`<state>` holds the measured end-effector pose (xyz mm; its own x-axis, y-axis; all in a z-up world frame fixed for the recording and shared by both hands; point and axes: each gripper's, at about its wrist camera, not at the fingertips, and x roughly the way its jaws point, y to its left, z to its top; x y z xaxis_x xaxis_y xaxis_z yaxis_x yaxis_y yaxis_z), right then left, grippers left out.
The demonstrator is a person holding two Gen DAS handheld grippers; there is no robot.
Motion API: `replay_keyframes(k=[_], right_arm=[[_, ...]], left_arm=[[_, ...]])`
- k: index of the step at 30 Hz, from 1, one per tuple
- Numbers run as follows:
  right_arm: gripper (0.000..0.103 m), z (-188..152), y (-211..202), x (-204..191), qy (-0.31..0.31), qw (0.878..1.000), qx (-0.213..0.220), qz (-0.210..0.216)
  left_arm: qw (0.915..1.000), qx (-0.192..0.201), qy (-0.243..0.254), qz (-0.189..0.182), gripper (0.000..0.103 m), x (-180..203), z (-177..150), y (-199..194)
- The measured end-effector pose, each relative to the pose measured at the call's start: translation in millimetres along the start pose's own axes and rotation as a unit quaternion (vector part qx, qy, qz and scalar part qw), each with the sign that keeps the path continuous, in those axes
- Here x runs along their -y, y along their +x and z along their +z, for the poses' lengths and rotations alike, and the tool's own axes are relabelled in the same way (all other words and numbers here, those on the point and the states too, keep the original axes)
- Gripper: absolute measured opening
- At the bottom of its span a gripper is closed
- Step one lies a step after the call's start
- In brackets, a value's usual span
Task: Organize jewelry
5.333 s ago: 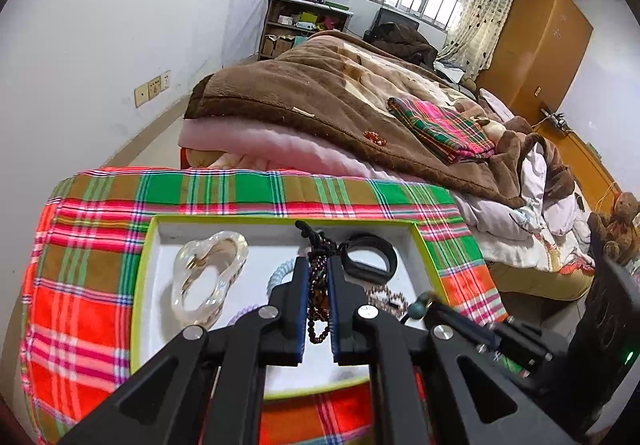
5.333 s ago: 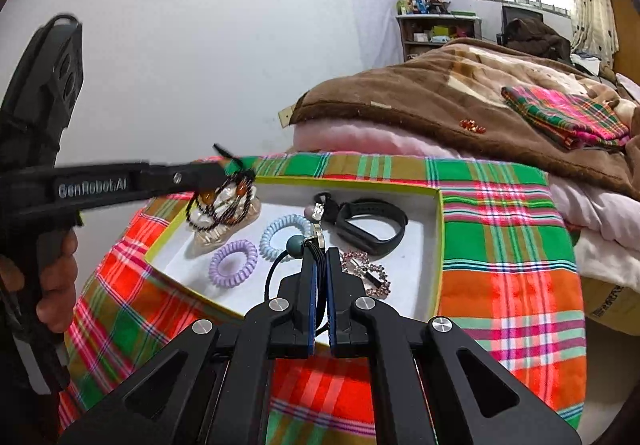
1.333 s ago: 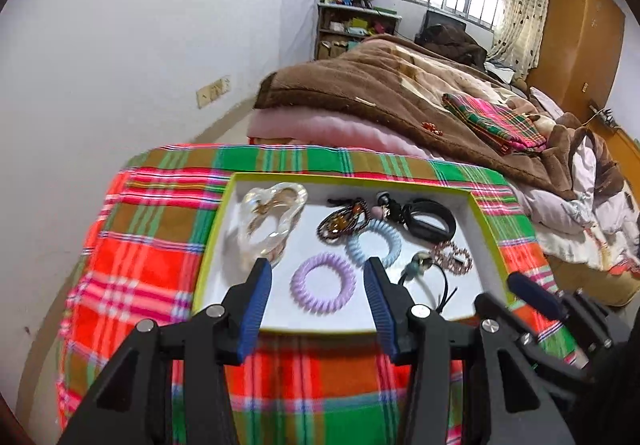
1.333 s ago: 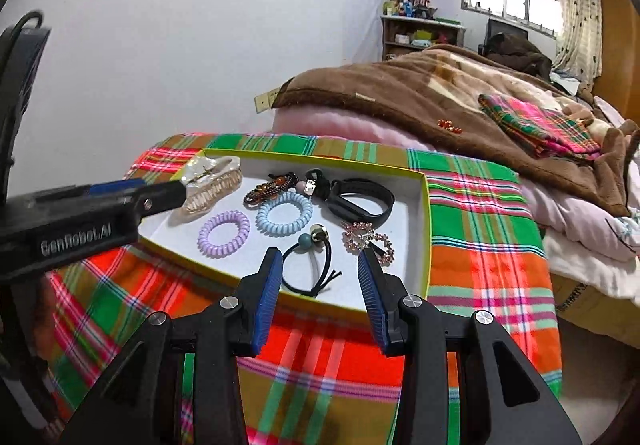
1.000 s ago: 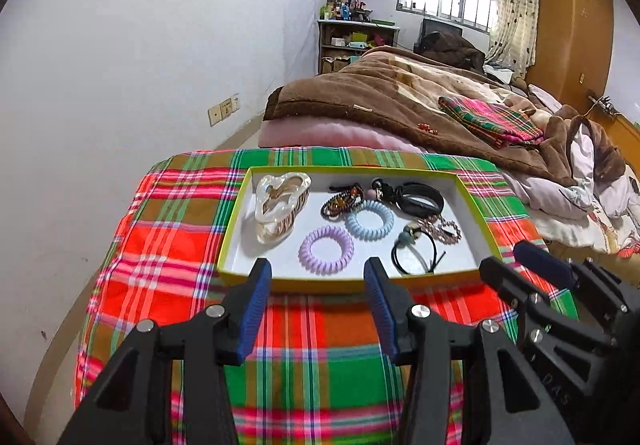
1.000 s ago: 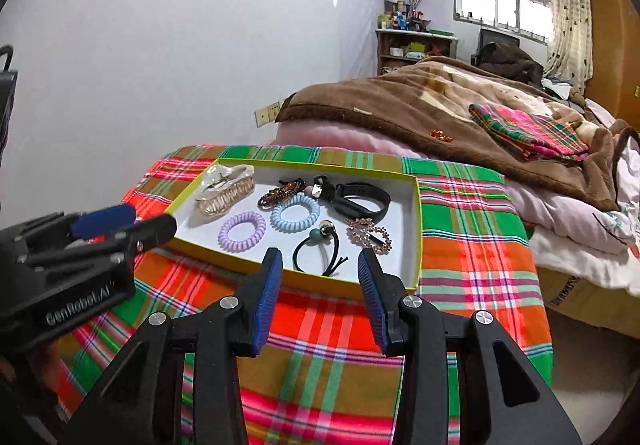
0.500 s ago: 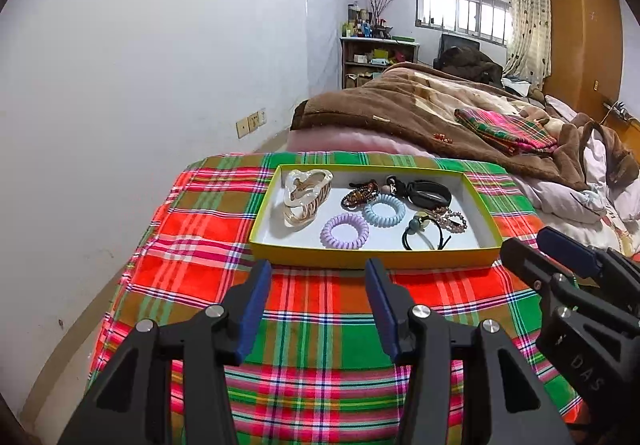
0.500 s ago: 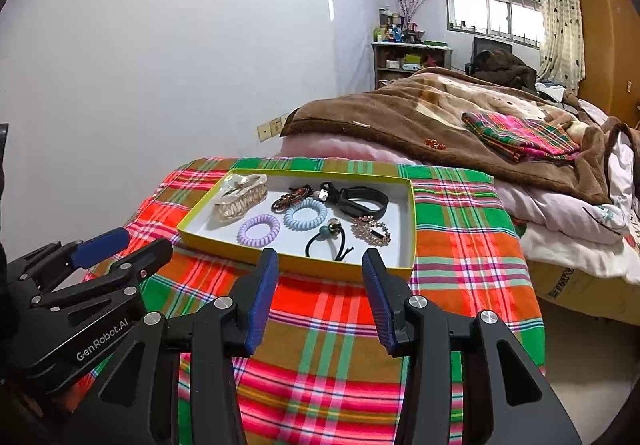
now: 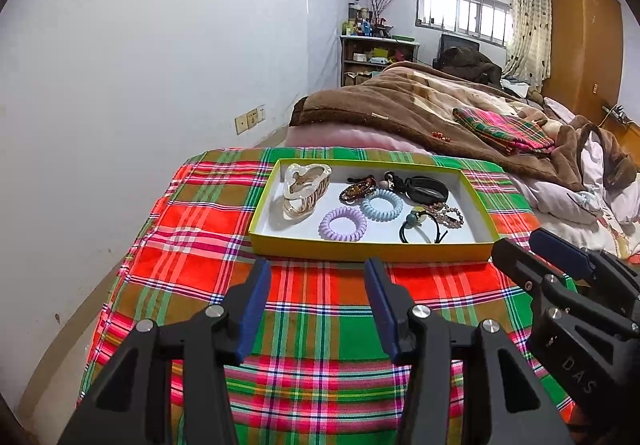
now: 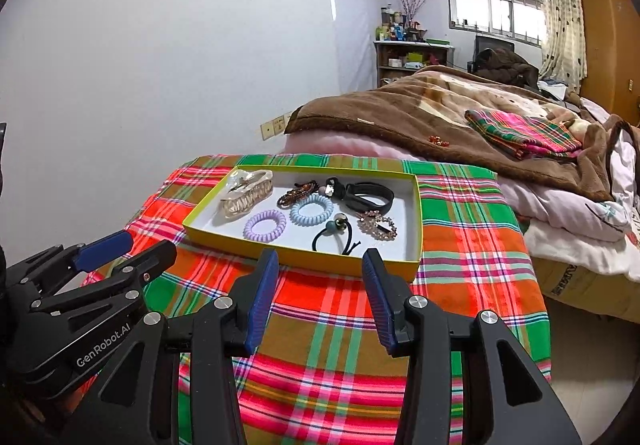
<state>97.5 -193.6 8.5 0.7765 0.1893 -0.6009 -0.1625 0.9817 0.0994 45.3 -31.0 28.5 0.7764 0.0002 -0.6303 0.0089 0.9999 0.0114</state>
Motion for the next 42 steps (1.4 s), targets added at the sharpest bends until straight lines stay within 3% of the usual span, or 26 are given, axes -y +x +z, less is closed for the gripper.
replay_keyframes(k=[42], right_arm=[[0.045,-1.3,-0.5,-0.5,0.001,1.0,0.001,-0.001]], left_arm=[[1.0,-0.003,-0.002,0.001,0.05,0.9,-1.8,-1.0]])
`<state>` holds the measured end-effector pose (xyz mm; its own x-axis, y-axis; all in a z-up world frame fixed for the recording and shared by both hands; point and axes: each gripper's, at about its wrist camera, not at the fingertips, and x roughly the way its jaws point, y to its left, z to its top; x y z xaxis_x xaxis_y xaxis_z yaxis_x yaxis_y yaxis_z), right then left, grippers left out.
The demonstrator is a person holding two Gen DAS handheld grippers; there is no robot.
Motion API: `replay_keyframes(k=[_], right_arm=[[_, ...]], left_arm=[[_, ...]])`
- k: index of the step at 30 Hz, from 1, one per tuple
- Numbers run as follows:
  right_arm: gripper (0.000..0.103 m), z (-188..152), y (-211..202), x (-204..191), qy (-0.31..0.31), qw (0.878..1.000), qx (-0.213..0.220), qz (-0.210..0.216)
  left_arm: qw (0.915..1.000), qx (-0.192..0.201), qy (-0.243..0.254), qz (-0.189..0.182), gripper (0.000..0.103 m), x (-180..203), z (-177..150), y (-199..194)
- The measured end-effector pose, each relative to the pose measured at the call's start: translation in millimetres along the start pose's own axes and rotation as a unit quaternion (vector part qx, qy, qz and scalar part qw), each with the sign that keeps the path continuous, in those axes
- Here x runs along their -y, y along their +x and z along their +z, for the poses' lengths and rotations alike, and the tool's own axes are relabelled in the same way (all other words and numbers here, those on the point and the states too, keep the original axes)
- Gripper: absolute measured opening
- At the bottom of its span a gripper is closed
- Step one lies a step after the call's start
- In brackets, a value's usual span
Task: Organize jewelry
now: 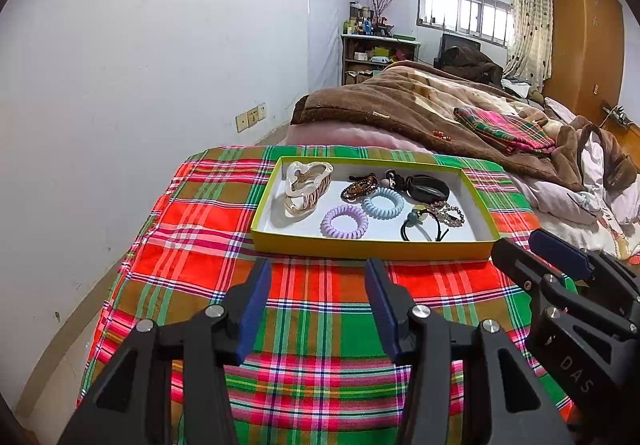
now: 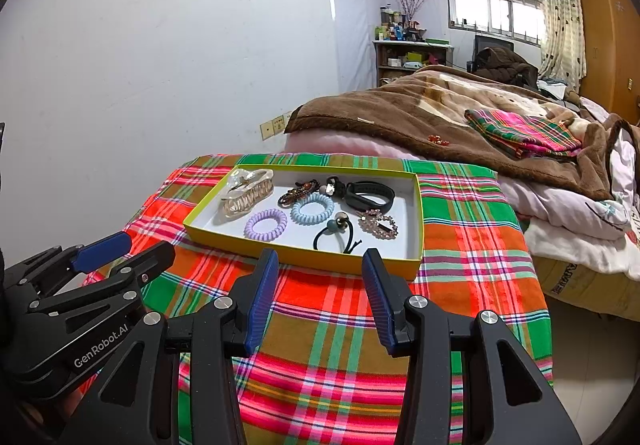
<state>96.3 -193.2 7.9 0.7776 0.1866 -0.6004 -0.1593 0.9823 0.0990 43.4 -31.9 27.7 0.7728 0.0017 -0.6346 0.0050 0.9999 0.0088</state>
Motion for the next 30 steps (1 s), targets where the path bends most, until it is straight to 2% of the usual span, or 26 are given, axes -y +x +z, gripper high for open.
replay_keyframes(k=[30], right_arm=[[0.045,0.2,0.9,-2.4,-0.002,1.0,0.0,0.0]], left_arm=[[0.9999,-0.004,-0.008,-0.004,0.05,-4.1,0.2,1.3]])
